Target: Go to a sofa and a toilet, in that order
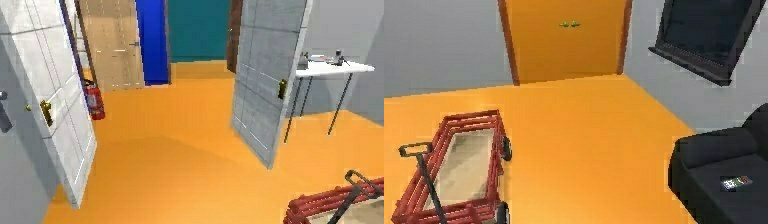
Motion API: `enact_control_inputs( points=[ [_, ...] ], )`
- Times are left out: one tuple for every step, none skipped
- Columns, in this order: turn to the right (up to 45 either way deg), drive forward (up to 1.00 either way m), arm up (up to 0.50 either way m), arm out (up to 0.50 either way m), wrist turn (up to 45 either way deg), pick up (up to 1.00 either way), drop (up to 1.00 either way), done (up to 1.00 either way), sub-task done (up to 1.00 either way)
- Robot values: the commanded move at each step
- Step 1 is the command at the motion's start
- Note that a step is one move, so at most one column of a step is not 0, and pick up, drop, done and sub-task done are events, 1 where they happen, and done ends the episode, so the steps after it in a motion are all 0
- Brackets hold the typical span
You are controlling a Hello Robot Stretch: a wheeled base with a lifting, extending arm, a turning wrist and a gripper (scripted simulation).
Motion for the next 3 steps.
enact_control_inputs(
  points=[
    [0.0, 1.0, 0.0, 0.0, 0.0, 0.0, 0.0, 0.0, 0.0],
    [6.0, 0.0, 0.0, 0.0, 0.0, 0.0, 0.0, 0.0, 0.0],
    [0.0, 0.1, 0.0, 0.0, 0.0, 0.0, 0.0, 0.0, 0.0]
  ],
)
